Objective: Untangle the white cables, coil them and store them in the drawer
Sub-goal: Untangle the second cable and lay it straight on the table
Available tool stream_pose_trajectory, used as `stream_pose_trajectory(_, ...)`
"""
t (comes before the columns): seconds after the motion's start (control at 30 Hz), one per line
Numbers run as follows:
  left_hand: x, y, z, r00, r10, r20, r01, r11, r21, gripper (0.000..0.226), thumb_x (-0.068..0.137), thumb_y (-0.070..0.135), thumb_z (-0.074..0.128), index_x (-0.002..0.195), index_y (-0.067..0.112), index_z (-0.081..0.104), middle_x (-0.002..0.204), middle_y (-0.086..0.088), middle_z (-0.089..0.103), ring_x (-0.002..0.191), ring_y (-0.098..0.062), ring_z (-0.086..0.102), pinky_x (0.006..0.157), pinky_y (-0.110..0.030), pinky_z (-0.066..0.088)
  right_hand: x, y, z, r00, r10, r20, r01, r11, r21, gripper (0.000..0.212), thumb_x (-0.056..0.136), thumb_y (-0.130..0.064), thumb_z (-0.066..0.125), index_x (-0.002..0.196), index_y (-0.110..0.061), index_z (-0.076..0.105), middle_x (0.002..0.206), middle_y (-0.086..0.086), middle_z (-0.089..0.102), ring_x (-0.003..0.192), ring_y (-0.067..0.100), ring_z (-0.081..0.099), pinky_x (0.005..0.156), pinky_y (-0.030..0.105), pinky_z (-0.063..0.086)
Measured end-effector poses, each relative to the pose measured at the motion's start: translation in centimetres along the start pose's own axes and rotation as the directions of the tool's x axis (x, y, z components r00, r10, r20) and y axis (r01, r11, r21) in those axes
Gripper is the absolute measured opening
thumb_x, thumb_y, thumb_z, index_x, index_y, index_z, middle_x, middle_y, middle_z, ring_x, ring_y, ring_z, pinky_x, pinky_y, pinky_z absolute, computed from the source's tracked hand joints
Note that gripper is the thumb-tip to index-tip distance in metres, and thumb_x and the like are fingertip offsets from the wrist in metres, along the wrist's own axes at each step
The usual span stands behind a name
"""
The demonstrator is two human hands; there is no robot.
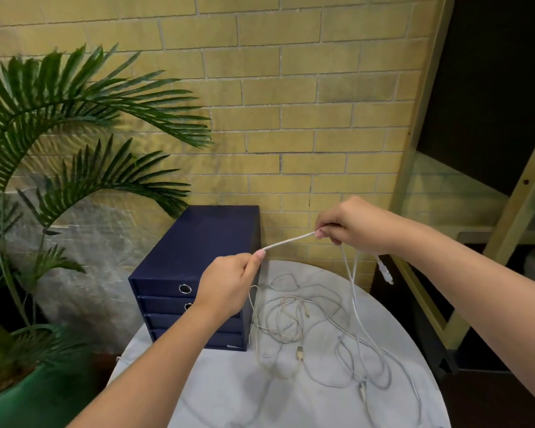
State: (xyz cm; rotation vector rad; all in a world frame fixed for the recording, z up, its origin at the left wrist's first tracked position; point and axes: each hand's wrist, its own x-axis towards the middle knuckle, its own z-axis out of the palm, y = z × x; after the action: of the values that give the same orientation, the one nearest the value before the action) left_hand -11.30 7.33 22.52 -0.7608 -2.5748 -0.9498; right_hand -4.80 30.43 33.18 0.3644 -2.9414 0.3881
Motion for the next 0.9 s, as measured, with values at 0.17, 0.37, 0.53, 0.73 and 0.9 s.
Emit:
stream_pose_trajectory(0.17, 0.3, -1.6, -0.6, 0.995, 0.023, 0.094, -0.017, 0.998, -0.066, 0.056, 0.097, 0.054, 0.034, 0.061, 0.012, 0.04, 0.053, 0.003, 0.038, 0.049, -0.012, 0.034, 0.051, -0.033, 0.028, -0.3, 0.3, 0.5, 0.999, 0.003, -0.038, -0.002, 0.999, 0.044, 0.016, 0.095, -0.022, 0.055, 0.087, -0.02, 0.069, 0.065, -0.004, 0.062, 0.061, 0.007, 0.053, 0.06, 0.025, 0.04)
stream_pose_trajectory(0.37, -0.4, -3.3, -1.6, 0.978, 0.096, 0.187, -0.1, 0.995, 0.015, 0.053, 0.093, 0.06, 0.021, 0.072, 0.017, 0.046, 0.06, -0.002, 0.048, 0.055, -0.017, 0.045, 0.053, -0.033, 0.033, -0.6, 0.5, 0.7, 1.0, 0.016, 0.001, -0.016, 0.998, 0.063, 0.017, 0.094, -0.024, 0.056, 0.088, -0.017, 0.07, 0.066, -0.004, 0.063, 0.062, 0.009, 0.053, 0.062, 0.026, 0.042)
stream_pose_trajectory(0.53, -0.8, -1.8, -2.2, 0.94, 0.076, 0.333, -0.084, 0.996, 0.009, 0.033, 0.093, 0.058, 0.037, 0.093, 0.028, 0.05, 0.064, 0.004, 0.052, 0.057, -0.009, 0.048, 0.054, -0.025, 0.037, -0.6, 0.1, 1.4, 0.999, 0.024, 0.047, -0.029, 0.992, 0.122, 0.017, 0.093, -0.026, 0.058, 0.09, -0.016, 0.071, 0.062, -0.007, 0.061, 0.055, 0.003, 0.049, 0.058, 0.02, 0.038)
stream_pose_trajectory(0.73, 1.0, 5.1, -2.7, 0.981, 0.17, 0.094, -0.149, 0.969, -0.198, 0.03, 0.101, 0.035, 0.041, 0.087, 0.017, 0.061, 0.052, 0.012, 0.047, 0.047, -0.001, 0.041, 0.046, -0.017, 0.028, 0.4, -0.9, 2.6, 0.995, -0.014, 0.103, 0.005, 0.996, 0.09, 0.014, 0.089, -0.016, 0.06, 0.081, -0.026, 0.066, 0.069, -0.008, 0.065, 0.056, -0.003, 0.05, 0.055, 0.011, 0.036)
stream_pose_trajectory(0.9, 1.7, 2.3, -4.9, 0.989, 0.15, -0.003, -0.15, 0.983, -0.11, 0.029, 0.102, 0.034, 0.04, 0.085, 0.024, 0.061, 0.053, 0.008, 0.047, 0.052, -0.002, 0.045, 0.048, -0.019, 0.029, -1.1, 1.9, 2.1, 0.985, 0.127, 0.121, -0.141, 0.982, 0.122, 0.01, 0.093, -0.017, 0.056, 0.093, -0.022, 0.066, 0.087, -0.01, 0.064, 0.07, -0.003, 0.051, 0.06, 0.01, 0.036)
